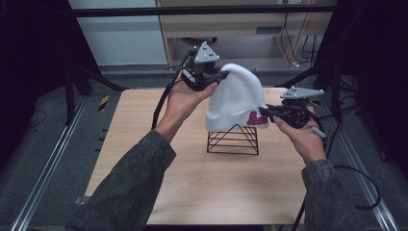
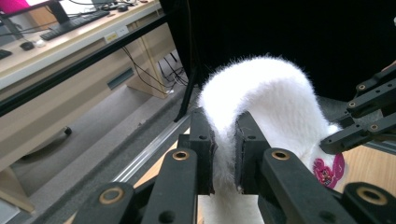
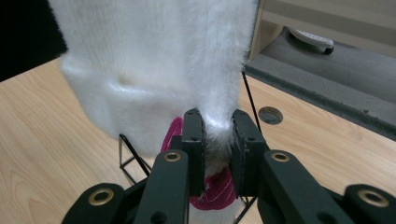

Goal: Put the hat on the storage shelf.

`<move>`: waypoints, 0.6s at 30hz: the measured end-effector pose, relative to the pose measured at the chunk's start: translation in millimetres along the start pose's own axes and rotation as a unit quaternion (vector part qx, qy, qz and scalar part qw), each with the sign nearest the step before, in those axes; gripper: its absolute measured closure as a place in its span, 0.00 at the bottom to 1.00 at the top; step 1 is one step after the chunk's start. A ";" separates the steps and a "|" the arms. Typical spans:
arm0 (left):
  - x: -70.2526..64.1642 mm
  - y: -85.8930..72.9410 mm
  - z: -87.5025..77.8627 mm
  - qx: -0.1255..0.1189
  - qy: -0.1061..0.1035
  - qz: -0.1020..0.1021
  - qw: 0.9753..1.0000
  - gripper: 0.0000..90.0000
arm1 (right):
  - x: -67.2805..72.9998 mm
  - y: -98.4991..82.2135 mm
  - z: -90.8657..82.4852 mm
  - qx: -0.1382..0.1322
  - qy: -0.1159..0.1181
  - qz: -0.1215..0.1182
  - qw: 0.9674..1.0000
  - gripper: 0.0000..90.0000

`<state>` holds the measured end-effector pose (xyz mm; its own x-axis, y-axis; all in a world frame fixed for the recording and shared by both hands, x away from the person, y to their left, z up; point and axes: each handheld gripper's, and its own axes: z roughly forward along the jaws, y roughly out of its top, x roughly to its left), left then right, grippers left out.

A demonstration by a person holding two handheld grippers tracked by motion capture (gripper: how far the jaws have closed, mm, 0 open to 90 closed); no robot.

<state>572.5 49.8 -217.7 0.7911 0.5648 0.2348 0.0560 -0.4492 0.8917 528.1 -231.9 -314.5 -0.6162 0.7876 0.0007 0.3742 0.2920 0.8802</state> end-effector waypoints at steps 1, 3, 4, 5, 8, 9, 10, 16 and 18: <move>-0.2 -1.0 1.1 0.001 -0.001 0.001 1.000 0.89 | 0.3 -0.9 0.1 0.002 0.000 -0.001 1.000 0.86; -0.3 -2.8 4.0 0.008 -0.001 0.002 1.000 0.89 | 0.0 -3.4 1.5 0.007 0.000 -0.003 1.000 0.86; -0.2 -3.5 4.8 0.010 -0.001 0.003 1.000 0.89 | -0.2 -5.4 3.0 0.012 0.001 -0.003 1.000 0.86; -0.1 -4.5 6.0 0.013 -0.002 0.003 1.000 0.89 | -0.2 -6.7 4.1 0.014 0.001 -0.004 1.000 0.86; -0.4 -7.3 8.3 0.018 0.001 0.006 1.000 0.89 | 1.0 -11.9 8.0 0.021 0.002 -0.004 1.000 0.86; 0.0 -8.4 8.9 0.021 0.001 0.007 1.000 0.88 | 1.9 -13.3 9.5 0.023 0.001 -0.005 1.000 0.86; 0.3 -9.6 9.6 0.023 0.002 0.006 1.000 0.88 | 2.3 -14.4 11.0 0.025 0.001 -0.007 1.000 0.86; 0.3 -18.1 14.1 0.031 -0.006 0.004 0.999 0.88 | 3.6 -22.0 19.7 0.036 0.001 -0.006 0.999 0.85; 0.8 -22.2 14.7 0.034 -0.009 -0.003 0.999 0.88 | 3.3 -25.2 22.1 0.041 0.000 -0.005 0.999 0.85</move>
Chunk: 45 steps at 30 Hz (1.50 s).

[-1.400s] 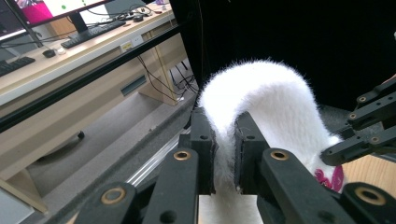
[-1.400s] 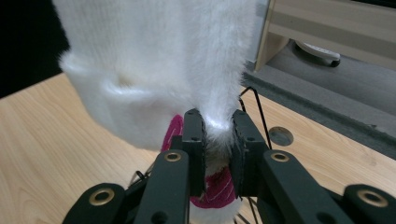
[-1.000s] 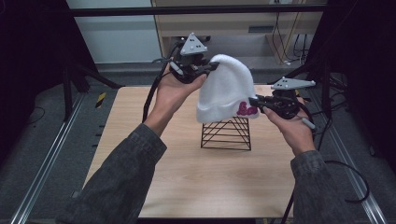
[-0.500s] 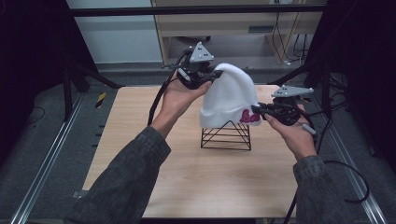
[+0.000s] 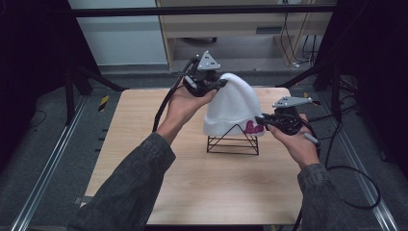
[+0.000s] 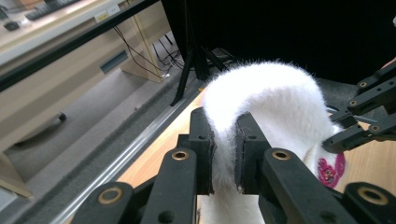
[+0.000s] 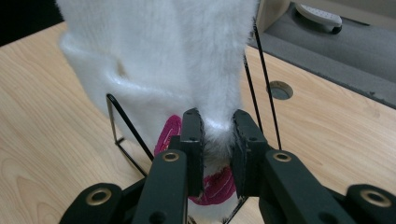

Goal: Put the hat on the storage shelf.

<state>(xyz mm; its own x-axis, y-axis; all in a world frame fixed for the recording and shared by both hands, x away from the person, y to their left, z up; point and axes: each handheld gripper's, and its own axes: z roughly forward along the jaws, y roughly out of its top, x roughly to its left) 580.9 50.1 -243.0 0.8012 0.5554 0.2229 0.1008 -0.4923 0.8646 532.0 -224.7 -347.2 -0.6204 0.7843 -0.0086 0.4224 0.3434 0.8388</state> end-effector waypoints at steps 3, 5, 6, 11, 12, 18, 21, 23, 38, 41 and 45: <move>1.0 -3.1 0.6 0.005 0.001 -0.001 1.000 0.88 | 0.2 -2.6 2.7 0.002 0.000 0.001 1.000 0.85; 1.3 -4.8 1.1 0.005 0.000 -0.002 1.000 0.88 | 0.3 -4.2 5.0 0.003 0.000 0.003 1.000 0.85; 1.3 -6.0 1.4 0.007 -0.001 -0.003 1.000 0.88 | 0.5 -4.8 5.6 0.003 0.000 0.003 1.000 0.85; 0.7 -10.6 4.6 0.014 -0.002 -0.001 1.000 0.88 | 1.0 -9.4 9.2 0.012 -0.003 0.003 1.000 0.84; 0.6 -12.1 5.8 0.013 -0.002 -0.003 1.000 0.88 | 1.3 -10.3 9.9 0.014 -0.004 0.004 1.000 0.84; -1.3 -18.5 9.1 0.019 -0.008 -0.004 1.000 0.88 | 2.8 -15.5 12.7 0.022 -0.003 0.003 1.000 0.85; -3.5 -20.5 11.0 0.023 -0.010 -0.001 1.000 0.88 | 2.4 -18.9 13.5 0.026 -0.003 0.003 1.000 0.85; -5.7 -22.1 13.4 0.023 -0.013 -0.003 1.000 0.88 | 2.0 -21.0 14.0 0.028 -0.004 0.004 1.000 0.85; -15.8 -35.2 27.3 0.039 -0.027 0.002 0.999 0.88 | 1.8 -41.7 23.4 0.049 -0.014 0.017 0.999 0.85; -17.5 -39.8 29.6 0.037 -0.041 -0.004 0.998 0.88 | 1.1 -45.4 26.9 0.054 -0.014 0.014 0.998 0.85; -19.3 -43.1 31.8 0.039 -0.046 -0.006 0.998 0.88 | 0.8 -49.4 29.6 0.062 -0.017 0.013 0.998 0.85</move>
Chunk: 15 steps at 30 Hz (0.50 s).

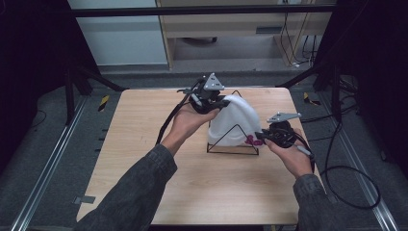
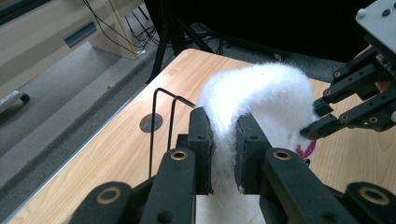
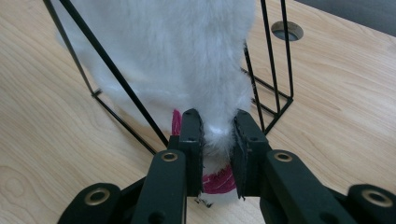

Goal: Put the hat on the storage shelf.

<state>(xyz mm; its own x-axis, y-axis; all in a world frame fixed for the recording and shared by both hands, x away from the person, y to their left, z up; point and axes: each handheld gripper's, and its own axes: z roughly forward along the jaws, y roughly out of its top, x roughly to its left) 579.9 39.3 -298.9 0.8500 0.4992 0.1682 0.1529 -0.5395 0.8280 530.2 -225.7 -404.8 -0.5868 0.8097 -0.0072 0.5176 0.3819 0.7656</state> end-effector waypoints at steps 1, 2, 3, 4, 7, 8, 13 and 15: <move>-0.4 -0.5 0.6 0.000 -0.004 -0.003 1.000 0.88 | 0.0 -0.2 0.2 0.001 0.000 0.002 1.000 0.85; -0.8 -1.0 1.2 -0.001 -0.007 -0.007 1.000 0.88 | -0.1 -0.2 0.3 0.003 -0.001 0.001 1.000 0.85; -1.2 -1.2 1.7 0.000 -0.006 -0.006 1.000 0.88 | -0.1 -0.3 0.9 0.003 -0.001 0.001 1.000 0.85; -1.4 -1.5 2.1 0.001 -0.006 -0.006 1.000 0.88 | -0.2 -0.5 1.5 0.004 -0.002 0.002 1.000 0.85; -1.4 -2.6 3.0 0.002 -0.008 -0.007 1.000 0.87 | -0.6 -1.7 3.0 0.004 -0.001 0.006 1.000 0.84; -1.7 -3.1 3.2 0.003 -0.008 -0.006 1.000 0.87 | -1.0 -2.5 3.6 0.004 -0.001 0.007 1.000 0.84; -3.7 -6.6 5.4 0.006 -0.009 -0.005 1.000 0.87 | -2.7 -7.5 5.5 0.005 0.002 0.015 1.000 0.84; -4.4 -7.8 7.2 0.007 -0.011 -0.006 1.000 0.87 | -3.0 -9.5 6.4 0.006 0.004 0.017 1.000 0.84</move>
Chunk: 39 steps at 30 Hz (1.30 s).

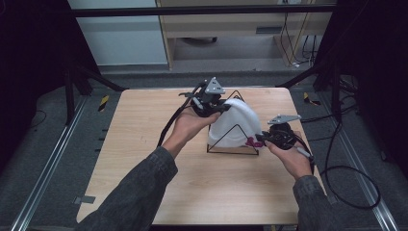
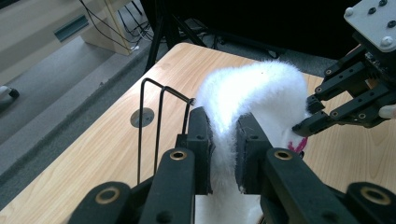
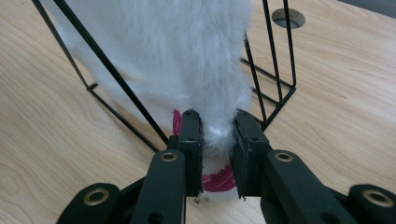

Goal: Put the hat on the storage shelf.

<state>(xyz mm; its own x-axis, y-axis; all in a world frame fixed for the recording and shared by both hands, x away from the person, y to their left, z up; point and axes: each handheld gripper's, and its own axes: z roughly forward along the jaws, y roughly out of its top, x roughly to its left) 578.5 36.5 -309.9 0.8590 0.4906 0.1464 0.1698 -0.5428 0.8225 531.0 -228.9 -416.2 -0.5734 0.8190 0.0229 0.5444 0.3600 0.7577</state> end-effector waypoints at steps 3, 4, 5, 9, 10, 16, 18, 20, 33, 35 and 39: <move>-1.4 -0.3 1.5 0.002 -0.002 0.000 1.000 0.87 | -0.8 -1.8 1.3 0.002 -0.001 0.004 1.000 0.83; -1.9 -0.3 1.8 0.002 -0.002 0.001 1.000 0.87 | -1.7 -2.6 1.8 0.001 -0.001 0.005 1.000 0.82; -2.6 -0.1 1.9 0.004 -0.001 0.004 1.000 0.87 | -1.7 -2.9 1.7 0.002 -0.003 0.007 1.000 0.82; -2.8 -0.9 3.7 0.013 0.000 0.002 1.000 0.84 | -1.8 -3.4 -0.2 0.004 -0.006 0.012 1.000 0.75; -3.1 -1.6 4.7 0.017 0.002 0.004 1.000 0.83 | -1.8 -3.5 -1.2 0.003 -0.006 0.012 1.000 0.74; -6.2 -6.8 5.4 0.018 0.006 -0.006 1.000 0.72 | 0.0 -9.1 -9.1 -0.003 -0.008 0.021 1.000 0.73; -6.9 -6.5 4.4 0.017 0.008 -0.009 1.000 0.69 | 0.8 -11.7 -11.1 -0.004 -0.009 0.021 1.000 0.73; -7.7 -5.8 1.8 0.016 0.014 -0.014 1.000 0.63 | 2.1 -15.8 -13.4 -0.005 -0.009 0.025 1.000 0.73; -15.0 -12.1 -27.5 0.009 0.016 -0.023 1.000 0.42 | 10.9 -40.8 -31.3 -0.020 -0.021 0.057 0.998 0.58; -16.1 -13.2 -32.1 0.009 0.016 -0.022 1.000 0.39 | 12.9 -43.4 -32.7 -0.025 -0.026 0.060 0.998 0.54; -20.2 -13.1 -38.7 0.003 0.014 -0.024 1.000 0.32 | 18.3 -48.1 -32.8 -0.025 -0.035 0.058 0.997 0.46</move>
<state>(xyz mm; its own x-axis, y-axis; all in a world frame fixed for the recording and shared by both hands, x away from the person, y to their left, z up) 540.2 60.0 -302.4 0.8364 0.5343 0.1222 0.2133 -0.5227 0.8254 474.2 -245.9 -430.8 -0.4630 0.8838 0.0671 0.5720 0.2401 0.7843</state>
